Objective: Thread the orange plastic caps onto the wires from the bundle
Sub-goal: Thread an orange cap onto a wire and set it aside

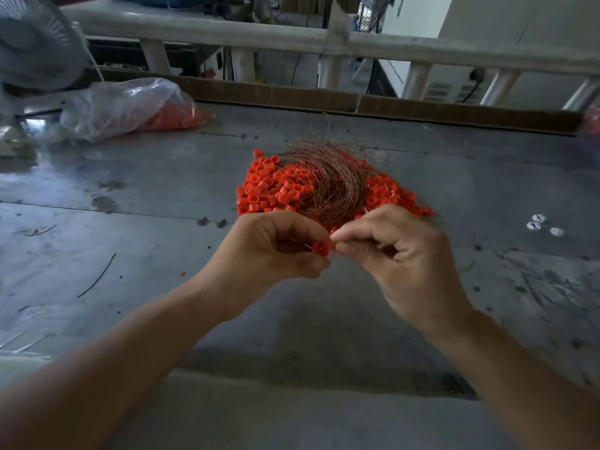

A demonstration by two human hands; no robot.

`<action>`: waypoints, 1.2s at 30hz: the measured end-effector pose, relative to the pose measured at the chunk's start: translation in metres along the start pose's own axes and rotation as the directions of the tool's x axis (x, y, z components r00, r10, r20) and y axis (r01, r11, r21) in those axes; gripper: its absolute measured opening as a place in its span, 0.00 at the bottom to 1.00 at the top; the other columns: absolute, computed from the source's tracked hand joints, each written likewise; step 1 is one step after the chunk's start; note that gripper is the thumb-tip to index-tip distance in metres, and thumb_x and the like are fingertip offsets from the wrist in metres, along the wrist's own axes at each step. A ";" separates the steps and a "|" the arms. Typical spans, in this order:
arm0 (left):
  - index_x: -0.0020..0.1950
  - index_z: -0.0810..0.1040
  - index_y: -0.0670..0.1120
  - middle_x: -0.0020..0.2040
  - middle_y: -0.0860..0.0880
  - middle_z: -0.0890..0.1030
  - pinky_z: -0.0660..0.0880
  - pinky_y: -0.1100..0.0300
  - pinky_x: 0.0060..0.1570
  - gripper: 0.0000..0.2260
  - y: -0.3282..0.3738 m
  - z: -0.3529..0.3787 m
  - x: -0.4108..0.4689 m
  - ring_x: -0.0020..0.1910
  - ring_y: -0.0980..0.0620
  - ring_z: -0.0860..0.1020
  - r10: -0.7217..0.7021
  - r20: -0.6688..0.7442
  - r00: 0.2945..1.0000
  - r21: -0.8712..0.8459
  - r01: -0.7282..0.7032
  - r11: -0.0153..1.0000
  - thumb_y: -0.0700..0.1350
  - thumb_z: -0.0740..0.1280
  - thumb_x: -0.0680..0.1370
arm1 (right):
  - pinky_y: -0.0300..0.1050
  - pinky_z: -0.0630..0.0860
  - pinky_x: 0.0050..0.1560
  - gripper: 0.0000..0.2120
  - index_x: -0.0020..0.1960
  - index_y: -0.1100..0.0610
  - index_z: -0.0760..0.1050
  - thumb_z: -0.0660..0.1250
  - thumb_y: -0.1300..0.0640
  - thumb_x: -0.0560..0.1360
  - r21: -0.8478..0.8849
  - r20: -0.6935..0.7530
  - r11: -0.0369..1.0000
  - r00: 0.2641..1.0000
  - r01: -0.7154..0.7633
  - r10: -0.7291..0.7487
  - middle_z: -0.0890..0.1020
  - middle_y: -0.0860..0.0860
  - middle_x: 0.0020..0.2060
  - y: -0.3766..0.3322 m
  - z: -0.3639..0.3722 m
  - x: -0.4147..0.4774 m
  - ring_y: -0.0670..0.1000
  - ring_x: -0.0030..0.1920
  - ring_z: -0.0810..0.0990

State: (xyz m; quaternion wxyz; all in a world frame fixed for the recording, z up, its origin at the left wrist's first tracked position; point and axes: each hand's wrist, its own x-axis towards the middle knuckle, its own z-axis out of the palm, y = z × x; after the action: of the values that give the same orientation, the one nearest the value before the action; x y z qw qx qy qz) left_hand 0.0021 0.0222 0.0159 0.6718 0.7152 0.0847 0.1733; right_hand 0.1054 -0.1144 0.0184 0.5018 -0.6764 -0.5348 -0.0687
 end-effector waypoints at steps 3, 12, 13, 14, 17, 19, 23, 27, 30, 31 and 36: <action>0.39 0.84 0.49 0.36 0.48 0.83 0.78 0.64 0.38 0.12 0.001 -0.002 0.000 0.36 0.52 0.82 -0.018 0.020 1.000 -0.081 0.019 0.997 0.41 0.73 0.57 | 0.29 0.70 0.43 0.07 0.44 0.50 0.76 0.67 0.61 0.70 0.006 -0.020 0.999 0.999 -0.049 0.049 0.77 0.45 0.39 -0.002 -0.001 -0.002 0.41 0.41 0.76; 0.38 0.83 0.46 0.38 0.46 0.83 0.77 0.64 0.33 0.11 -0.001 -0.002 0.000 0.33 0.52 0.81 -0.020 0.054 0.998 -0.153 0.028 0.988 0.39 0.73 0.57 | 0.31 0.71 0.41 0.08 0.41 0.45 0.73 0.66 0.59 0.71 0.034 -0.027 0.990 0.990 -0.137 0.138 0.77 0.46 0.37 -0.005 -0.004 -0.003 0.43 0.40 0.76; 0.39 0.83 0.47 0.37 0.46 0.83 0.77 0.64 0.33 0.12 -0.001 -0.002 0.000 0.33 0.52 0.81 -0.013 0.050 0.999 -0.148 0.020 0.989 0.38 0.73 0.58 | 0.31 0.71 0.41 0.08 0.41 0.45 0.73 0.65 0.59 0.71 0.037 -0.026 0.989 0.990 -0.140 0.141 0.77 0.46 0.37 -0.005 -0.004 -0.003 0.43 0.40 0.76; 0.40 0.84 0.47 0.37 0.47 0.83 0.77 0.64 0.34 0.12 -0.001 -0.002 0.000 0.34 0.53 0.82 -0.008 0.047 0.999 -0.139 0.015 0.990 0.38 0.73 0.58 | 0.31 0.71 0.41 0.08 0.41 0.45 0.73 0.65 0.59 0.71 0.041 -0.025 0.988 0.989 -0.146 0.148 0.77 0.46 0.37 -0.006 -0.004 -0.003 0.43 0.40 0.76; 0.42 0.84 0.48 0.38 0.48 0.84 0.78 0.65 0.39 0.12 -0.002 -0.002 0.000 0.39 0.53 0.83 0.004 0.059 0.998 -0.150 0.005 0.989 0.38 0.74 0.60 | 0.31 0.70 0.40 0.07 0.40 0.46 0.74 0.65 0.57 0.71 0.079 -0.020 0.979 0.982 -0.186 0.188 0.78 0.47 0.37 -0.006 -0.003 -0.003 0.45 0.39 0.76; 0.41 0.84 0.49 0.38 0.48 0.84 0.78 0.65 0.40 0.11 -0.002 0.000 -0.001 0.40 0.52 0.83 0.030 0.073 0.997 -0.165 -0.017 0.986 0.40 0.74 0.61 | 0.33 0.71 0.39 0.05 0.39 0.47 0.74 0.66 0.56 0.71 0.109 -0.009 0.973 0.979 -0.202 0.204 0.78 0.47 0.36 -0.007 -0.001 -0.004 0.45 0.37 0.76; 0.39 0.83 0.49 0.36 0.49 0.83 0.77 0.67 0.38 0.11 -0.002 0.002 -0.001 0.36 0.55 0.82 0.050 0.027 0.998 -0.182 -0.044 0.982 0.36 0.72 0.60 | 0.32 0.70 0.37 0.04 0.37 0.49 0.75 0.67 0.56 0.70 0.133 0.017 0.967 0.977 -0.215 0.215 0.78 0.47 0.34 -0.008 0.003 -0.005 0.45 0.35 0.76; 0.38 0.82 0.47 0.36 0.48 0.83 0.77 0.67 0.37 0.10 -0.001 0.001 -0.002 0.34 0.55 0.81 0.064 -0.018 0.998 -0.167 -0.066 0.984 0.37 0.72 0.59 | 0.32 0.70 0.36 0.05 0.37 0.48 0.74 0.66 0.56 0.70 0.124 0.043 0.968 0.976 -0.219 0.215 0.77 0.45 0.33 -0.008 0.005 -0.006 0.43 0.34 0.75; 0.37 0.82 0.46 0.37 0.47 0.83 0.77 0.66 0.35 0.09 -0.001 0.002 -0.001 0.33 0.55 0.81 0.069 -0.033 0.997 -0.183 -0.074 0.980 0.37 0.72 0.59 | 0.33 0.70 0.36 0.05 0.37 0.48 0.74 0.66 0.55 0.70 0.124 0.055 0.966 0.973 -0.227 0.222 0.77 0.45 0.33 -0.009 0.005 -0.006 0.44 0.34 0.75; 0.37 0.82 0.47 0.37 0.47 0.83 0.77 0.66 0.35 0.09 -0.001 0.002 -0.001 0.34 0.55 0.81 0.070 -0.034 0.997 -0.188 -0.076 0.979 0.37 0.72 0.59 | 0.33 0.70 0.36 0.05 0.37 0.48 0.74 0.65 0.55 0.70 0.122 0.061 0.965 0.973 -0.231 0.225 0.76 0.44 0.32 -0.009 0.005 -0.005 0.44 0.34 0.75; 0.38 0.83 0.48 0.39 0.47 0.84 0.77 0.65 0.36 0.09 0.000 0.001 -0.001 0.36 0.54 0.82 0.084 -0.005 0.996 -0.194 -0.084 0.978 0.39 0.75 0.60 | 0.31 0.68 0.35 0.05 0.36 0.48 0.73 0.65 0.56 0.70 0.140 0.088 0.957 0.966 -0.254 0.243 0.74 0.42 0.30 -0.008 0.005 -0.005 0.42 0.33 0.74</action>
State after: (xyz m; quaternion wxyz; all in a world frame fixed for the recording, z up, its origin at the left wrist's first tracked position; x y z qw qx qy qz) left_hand 0.0013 0.0210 0.0156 0.7303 0.6497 0.0361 0.2079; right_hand 0.0950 -0.1150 0.0174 0.5367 -0.7007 -0.4663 0.0591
